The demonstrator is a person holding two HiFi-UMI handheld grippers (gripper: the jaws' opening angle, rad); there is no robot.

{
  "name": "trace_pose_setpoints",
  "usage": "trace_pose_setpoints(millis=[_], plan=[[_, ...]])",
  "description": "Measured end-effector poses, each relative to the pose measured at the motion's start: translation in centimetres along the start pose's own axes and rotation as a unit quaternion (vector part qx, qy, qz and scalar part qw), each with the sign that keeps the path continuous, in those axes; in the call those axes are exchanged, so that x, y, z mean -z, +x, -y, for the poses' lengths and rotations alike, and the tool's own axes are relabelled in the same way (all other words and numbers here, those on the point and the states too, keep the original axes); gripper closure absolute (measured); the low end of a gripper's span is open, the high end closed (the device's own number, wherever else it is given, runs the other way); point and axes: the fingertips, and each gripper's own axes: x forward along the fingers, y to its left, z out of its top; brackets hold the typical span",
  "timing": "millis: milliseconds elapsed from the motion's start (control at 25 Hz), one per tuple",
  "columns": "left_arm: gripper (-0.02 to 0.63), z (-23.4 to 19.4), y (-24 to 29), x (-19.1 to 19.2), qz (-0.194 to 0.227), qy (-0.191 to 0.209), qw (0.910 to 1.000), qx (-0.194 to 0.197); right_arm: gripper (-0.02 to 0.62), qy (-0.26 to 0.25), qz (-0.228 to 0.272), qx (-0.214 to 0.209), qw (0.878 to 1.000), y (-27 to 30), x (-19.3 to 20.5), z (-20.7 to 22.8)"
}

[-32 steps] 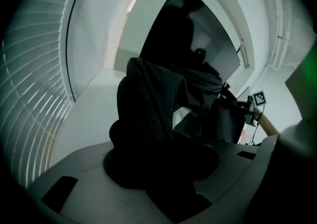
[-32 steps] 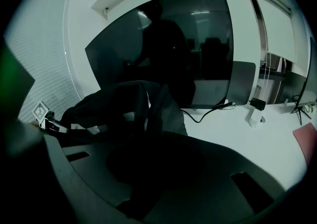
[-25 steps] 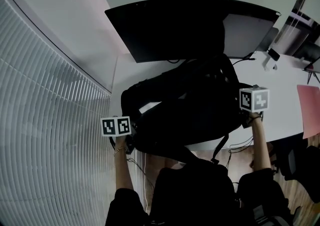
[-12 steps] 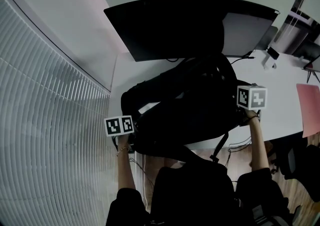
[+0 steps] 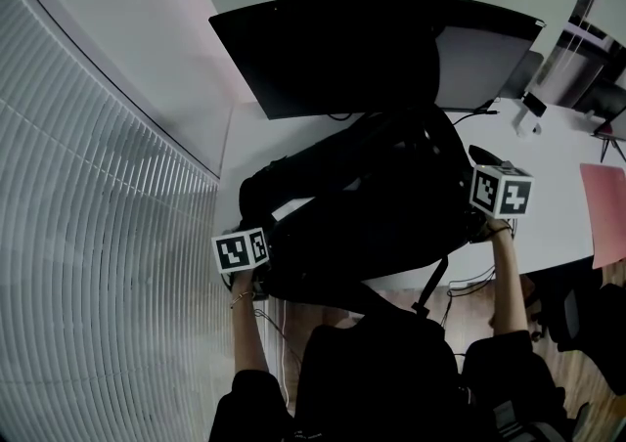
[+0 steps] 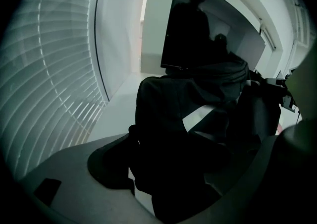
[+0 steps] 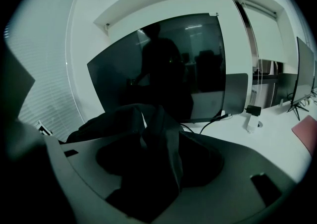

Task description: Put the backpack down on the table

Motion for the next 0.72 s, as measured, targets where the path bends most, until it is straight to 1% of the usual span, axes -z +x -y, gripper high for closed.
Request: trace_pose_setpoints(millis=[160, 240, 320, 400, 520, 680, 720], plan=[[0.25, -0.5, -1.5, -0.4, 0.017, 0.021, 0.9992, -0.031, 0.376, -0.013, 0.013, -0.002, 1.0, -0.8, -0.6, -0.3], [0.252, -0.4, -2.6, -0.8, 0.033, 0.027, 0.9983, -0.039, 0.377, -0.026, 0.019, -0.002, 0.999, -1.5, -0.9, -0.6], [0.271, -0.3, -3.8, -1.4, 0.052, 0.031, 0.9971, -0.045, 0.383, -0.039, 0.03, -0.002, 0.999, -2.2, -1.5, -0.9], [0.317, -0.2, -4.9, -1.9, 0.069, 0.036, 0.9956, -0.052, 0.41, -0.051, 0.04, -0.001, 0.998, -2.8, -2.1, -1.3], [0.41, 0.2, -6.3, -2.2, 0.092, 0.046, 0.9928, -0.061, 0.462, -0.072, 0.055, 0.0, 0.996, -3.8, -2.7, -2.2], [0.524, 1.8, -8.1, -2.5, 0.131, 0.049, 0.989, -0.049, 0.532, -0.081, 0.068, -0.008, 0.994, -5.0, -2.9, -3.6], [0.537, 2.3, -8.4, -2.6, 0.14, 0.05, 0.9879, -0.043, 0.546, -0.082, 0.07, -0.012, 0.994, -5.2, -2.8, -4.0]])
